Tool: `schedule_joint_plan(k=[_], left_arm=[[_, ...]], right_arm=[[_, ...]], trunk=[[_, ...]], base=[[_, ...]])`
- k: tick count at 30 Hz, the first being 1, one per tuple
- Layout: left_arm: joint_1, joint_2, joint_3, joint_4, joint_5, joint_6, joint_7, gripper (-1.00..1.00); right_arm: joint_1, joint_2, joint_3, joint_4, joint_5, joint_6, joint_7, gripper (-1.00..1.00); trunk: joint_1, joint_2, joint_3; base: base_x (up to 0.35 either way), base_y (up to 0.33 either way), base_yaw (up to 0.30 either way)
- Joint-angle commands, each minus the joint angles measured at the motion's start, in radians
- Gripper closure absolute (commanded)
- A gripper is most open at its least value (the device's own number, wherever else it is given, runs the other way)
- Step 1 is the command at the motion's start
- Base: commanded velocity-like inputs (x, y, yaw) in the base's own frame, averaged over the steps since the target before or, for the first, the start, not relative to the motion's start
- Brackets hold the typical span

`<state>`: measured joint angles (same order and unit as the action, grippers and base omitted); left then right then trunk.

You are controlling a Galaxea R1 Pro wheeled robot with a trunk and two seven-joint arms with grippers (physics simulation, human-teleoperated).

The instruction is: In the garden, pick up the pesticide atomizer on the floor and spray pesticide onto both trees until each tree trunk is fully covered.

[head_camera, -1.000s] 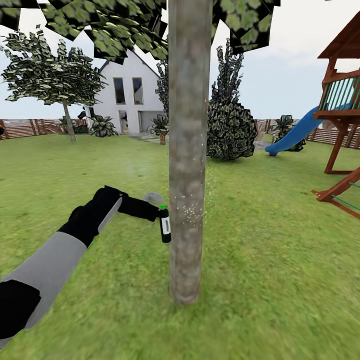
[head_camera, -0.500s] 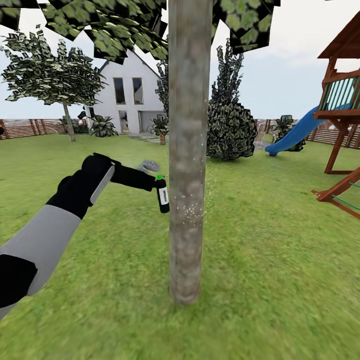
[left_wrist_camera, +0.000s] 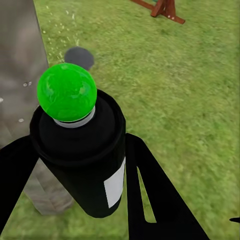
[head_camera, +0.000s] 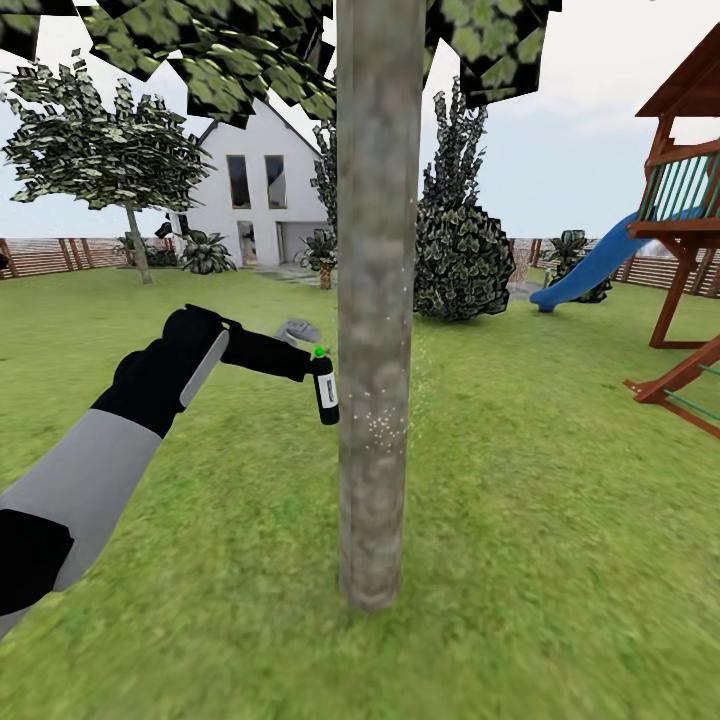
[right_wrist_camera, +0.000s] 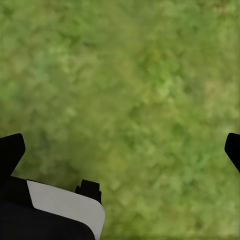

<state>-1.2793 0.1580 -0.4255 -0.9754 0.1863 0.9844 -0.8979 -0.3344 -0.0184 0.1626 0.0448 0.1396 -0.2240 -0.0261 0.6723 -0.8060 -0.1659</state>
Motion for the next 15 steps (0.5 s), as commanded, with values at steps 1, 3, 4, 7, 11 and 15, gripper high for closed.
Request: schedule_joint_plan(k=[1, 3, 4, 7, 11, 15], left_arm=[[0.0, 0.0, 0.0, -0.002, -0.001, -0.001, 0.002, 1.0], [0.0, 0.0, 0.001, -0.026, -0.003, -0.001, 0.003, 1.0], [0.0, 0.0, 0.004, -0.03, -0.003, -0.001, 0.004, 1.0], [0.0, -0.001, 0.093, -0.039, -0.004, 0.001, 0.005, 1.0], [0.0, 0.003, 0.126, -0.025, -0.003, -0.002, 0.004, 1.0], [0.0, 0.007, 0.04, 0.027, -0.004, -0.004, 0.005, 1.0]], right_arm=[[0.0, 0.0, 0.0, 0.0, 0.0, 0.0, 0.0, -1.0], [0.0, 0.0, 0.0, 0.0, 0.0, 0.0, 0.0, -1.0], [0.0, 0.0, 0.0, 0.0, 0.0, 0.0, 0.0, -1.0], [0.0, 0.0, 0.0, 0.0, 0.0, 0.0, 0.0, -1.0], [0.0, 0.0, 0.0, 0.0, 0.0, 0.0, 0.0, -1.0], [0.0, 0.0, 0.0, 0.001, 0.0, 0.0, 0.0, -1.0]], trunk=[[0.0, 0.0, 0.0], [0.0, 0.0, 0.0], [0.0, 0.0, 0.0], [0.0, 0.0, 0.0], [0.0, 0.0, 0.0], [0.0, 0.0, 0.0]], base=[[0.0, 0.0, 0.0], [0.0, 0.0, 0.0], [0.0, 0.0, 0.0], [0.0, 0.0, 0.0], [0.0, 0.0, 0.0], [0.0, 0.0, 0.0]])
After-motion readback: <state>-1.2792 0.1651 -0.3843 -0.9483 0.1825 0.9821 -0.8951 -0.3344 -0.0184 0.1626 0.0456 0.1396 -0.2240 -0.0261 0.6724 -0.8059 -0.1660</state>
